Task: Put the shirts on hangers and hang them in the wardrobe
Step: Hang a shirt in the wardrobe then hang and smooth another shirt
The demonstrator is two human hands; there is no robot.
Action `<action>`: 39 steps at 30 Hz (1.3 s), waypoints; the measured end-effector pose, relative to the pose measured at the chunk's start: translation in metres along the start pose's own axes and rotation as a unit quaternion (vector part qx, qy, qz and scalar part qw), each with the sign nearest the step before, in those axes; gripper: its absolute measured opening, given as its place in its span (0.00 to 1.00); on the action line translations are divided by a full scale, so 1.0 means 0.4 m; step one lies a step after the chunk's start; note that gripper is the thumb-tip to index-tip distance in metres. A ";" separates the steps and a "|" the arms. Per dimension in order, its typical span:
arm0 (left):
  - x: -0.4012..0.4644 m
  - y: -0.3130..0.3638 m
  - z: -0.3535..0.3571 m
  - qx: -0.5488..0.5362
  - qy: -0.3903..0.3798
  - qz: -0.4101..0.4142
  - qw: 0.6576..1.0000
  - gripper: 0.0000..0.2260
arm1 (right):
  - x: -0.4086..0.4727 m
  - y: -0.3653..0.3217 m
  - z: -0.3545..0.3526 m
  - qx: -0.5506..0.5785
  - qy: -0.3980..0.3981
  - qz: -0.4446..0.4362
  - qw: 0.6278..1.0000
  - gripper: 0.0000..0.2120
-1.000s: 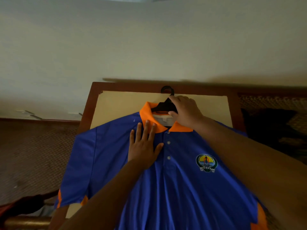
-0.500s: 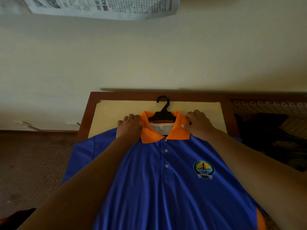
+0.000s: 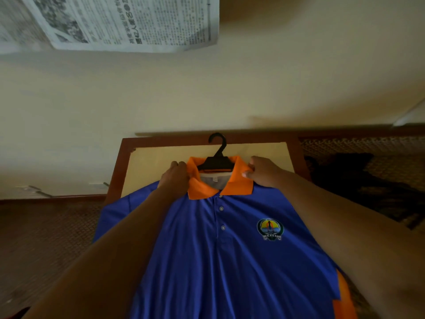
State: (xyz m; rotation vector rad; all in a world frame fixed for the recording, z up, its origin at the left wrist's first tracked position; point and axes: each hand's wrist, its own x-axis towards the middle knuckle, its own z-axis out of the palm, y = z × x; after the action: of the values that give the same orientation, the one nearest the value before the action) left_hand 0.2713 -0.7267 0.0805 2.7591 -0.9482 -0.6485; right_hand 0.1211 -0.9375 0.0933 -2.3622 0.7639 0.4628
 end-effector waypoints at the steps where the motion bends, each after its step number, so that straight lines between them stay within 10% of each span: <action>1: -0.008 0.000 -0.013 -0.002 0.000 0.003 1.000 0.12 | -0.015 -0.005 -0.009 0.005 0.010 -0.004 1.000 0.19; 14: -0.186 0.038 -0.170 -0.062 0.039 0.186 0.980 0.25 | -0.405 -0.086 -0.110 0.000 0.110 0.043 0.993 0.18; 21: -0.454 0.195 -0.280 -0.039 0.063 0.224 0.972 0.13 | -0.732 -0.085 -0.135 0.005 0.185 0.077 0.980 0.17; 39: -0.716 1.018 -0.186 0.013 0.012 0.479 0.877 0.12 | -1.398 0.449 -0.296 0.035 0.328 0.232 0.915 0.19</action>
State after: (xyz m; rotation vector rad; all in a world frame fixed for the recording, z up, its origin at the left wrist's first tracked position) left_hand -0.1213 -0.8713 0.3603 1.8814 -2.0560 -0.3933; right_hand -0.4062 -0.9020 0.3757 -2.2558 1.6335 -0.2056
